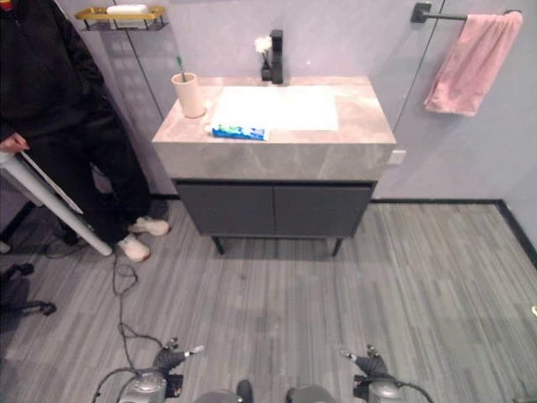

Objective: Put brush and paste in cup on sink, flatten towel.

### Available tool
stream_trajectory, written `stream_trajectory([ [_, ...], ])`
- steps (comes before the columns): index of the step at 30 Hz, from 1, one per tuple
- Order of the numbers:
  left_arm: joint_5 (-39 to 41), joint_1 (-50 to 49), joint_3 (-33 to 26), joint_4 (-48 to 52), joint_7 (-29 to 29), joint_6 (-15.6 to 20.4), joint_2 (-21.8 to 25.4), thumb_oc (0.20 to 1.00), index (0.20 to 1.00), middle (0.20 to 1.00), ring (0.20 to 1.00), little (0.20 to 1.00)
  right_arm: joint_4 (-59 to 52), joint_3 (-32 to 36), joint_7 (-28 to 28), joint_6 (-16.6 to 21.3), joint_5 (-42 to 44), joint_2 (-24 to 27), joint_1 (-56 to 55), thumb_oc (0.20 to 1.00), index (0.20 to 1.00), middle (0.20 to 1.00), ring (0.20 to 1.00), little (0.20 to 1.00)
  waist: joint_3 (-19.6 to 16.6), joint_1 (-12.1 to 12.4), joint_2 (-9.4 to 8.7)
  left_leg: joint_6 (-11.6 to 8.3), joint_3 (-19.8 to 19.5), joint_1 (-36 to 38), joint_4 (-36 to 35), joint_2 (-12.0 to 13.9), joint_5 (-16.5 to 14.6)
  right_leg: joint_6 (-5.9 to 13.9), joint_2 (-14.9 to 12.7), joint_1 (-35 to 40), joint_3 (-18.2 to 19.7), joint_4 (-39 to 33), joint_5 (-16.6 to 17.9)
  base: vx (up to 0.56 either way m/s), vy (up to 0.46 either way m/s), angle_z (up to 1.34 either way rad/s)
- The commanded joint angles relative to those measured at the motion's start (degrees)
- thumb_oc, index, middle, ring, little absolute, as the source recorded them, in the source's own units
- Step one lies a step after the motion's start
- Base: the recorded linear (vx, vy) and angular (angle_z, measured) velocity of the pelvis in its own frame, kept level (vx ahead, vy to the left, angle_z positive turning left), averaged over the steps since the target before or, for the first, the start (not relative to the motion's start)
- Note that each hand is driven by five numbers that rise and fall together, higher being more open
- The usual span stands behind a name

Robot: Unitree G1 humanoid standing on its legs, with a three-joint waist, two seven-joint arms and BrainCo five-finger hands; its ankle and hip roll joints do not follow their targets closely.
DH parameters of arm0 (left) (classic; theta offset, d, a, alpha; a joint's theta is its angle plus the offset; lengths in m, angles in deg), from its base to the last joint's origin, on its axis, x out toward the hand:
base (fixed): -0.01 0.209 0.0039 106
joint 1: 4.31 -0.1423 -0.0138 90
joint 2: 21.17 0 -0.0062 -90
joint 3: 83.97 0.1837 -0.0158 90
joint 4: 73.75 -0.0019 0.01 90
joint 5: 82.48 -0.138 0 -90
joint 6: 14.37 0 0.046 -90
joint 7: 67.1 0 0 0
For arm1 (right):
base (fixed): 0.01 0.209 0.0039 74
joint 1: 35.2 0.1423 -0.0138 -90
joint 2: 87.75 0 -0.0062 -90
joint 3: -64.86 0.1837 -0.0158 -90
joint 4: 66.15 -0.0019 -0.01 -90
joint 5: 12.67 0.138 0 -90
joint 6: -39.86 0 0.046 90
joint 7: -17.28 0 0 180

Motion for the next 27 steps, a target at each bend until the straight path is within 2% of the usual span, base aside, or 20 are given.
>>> stream_trajectory([
  [1, 0.52, 3.01, -0.51, -0.67, -0.66, 2.40, -0.04, 1.000, 1.000, 1.000, 1.000, 1.000, 0.02, -0.34, -0.48, 0.86, 1.17, 0.54, 2.65, 1.000, 1.000, 1.000, 1.000, 1.000, 0.81, 0.06, 0.03, -1.26, -1.49, 0.59, 3.04, -0.15, -4.58, 6.73, -2.89, 1.35, 2.94, -9.83, 9.76, -0.01, 0.048, -0.01],
  [14, -1.95, 3.37, 0.59, 0.50, -0.35, 2.39, 0.97, 1.000, 1.000, 1.000, 1.000, 1.000, -0.02, 0.05, -0.47, 0.22, 2.50, 0.35, 3.73, 1.000, 1.000, 1.000, 1.000, 1.000, 2.23, 0.26, 0.14, 0.80, 0.34, 1.65, 2.25, -1.89, -4.84, 8.33, -4.28, 0.99, 5.72, -9.27, 10.44, 0.00, 0.088, -0.07],
  [21, -4.16, 4.09, 1.18, 1.24, 0.77, 1.93, 2.14, 1.000, 1.000, 1.000, 1.000, 1.000, -2.35, -0.70, 0.08, 0.33, 2.24, -0.34, 3.62, 1.000, 1.000, 1.000, 1.000, 1.000, 3.16, -0.40, 0.24, 2.20, 0.91, 3.06, -1.42, -2.79, -3.50, 9.98, -4.84, -2.81, 6.66, -3.10, 11.46, -0.01, 0.110, -0.07],
  [22, -4.27, 3.90, 0.98, 1.52, 0.80, 1.81, 2.50, 1.000, 1.000, 1.000, 1.000, 1.000, -4.06, -0.86, 0.19, 0.38, 2.34, -0.50, 2.94, 1.000, 1.000, 1.000, 1.000, 1.000, 3.52, -0.73, 0.18, 2.60, 1.03, 4.27, -2.92, -3.13, -2.96, 10.55, -4.83, -5.14, 7.30, 1.31, 14.11, 0.01, 0.120, -0.14],
  [24, -4.00, 3.51, 0.84, 2.59, 0.63, 1.63, 2.77, 1.000, 1.000, 1.000, 1.000, 1.000, -6.37, -1.09, 0.11, 0.40, 2.50, -0.51, 2.14, 1.000, 1.000, 1.000, 1.000, 1.000, 4.78, -1.08, 0.39, 3.34, 1.24, 5.44, -3.90, -3.44, -2.53, 10.48, -4.88, -9.12, 7.36, 7.72, 19.23, -0.02, 0.160, -0.15],
  [26, -3.95, 3.33, 0.87, 2.94, 0.59, 1.57, 2.89, 1.000, 1.000, 1.000, 1.000, 1.000, -7.01, -1.34, 0.14, 0.46, 2.49, -0.51, 2.08, 1.000, 1.000, 1.000, 1.000, 1.000, 5.28, -1.09, 0.70, 3.57, 1.45, 5.90, -4.64, -3.14, -2.24, 10.29, -4.63, -11.21, 6.72, 10.44, 19.62, -0.01, 0.094, -0.35],
  [27, -3.79, 3.22, 0.85, 2.98, 0.63, 1.50, 2.93, 1.000, 1.000, 1.000, 1.000, 1.000, -8.23, -1.71, 0.28, 0.45, 2.21, -0.44, 1.94, 1.000, 1.000, 1.000, 1.000, 1.000, 5.72, -1.17, 1.00, 3.59, 1.60, 6.30, -5.44, -2.91, -2.03, 10.23, -4.62, -13.20, 5.21, 11.63, 19.22, 0.10, 0.103, -0.09],
])
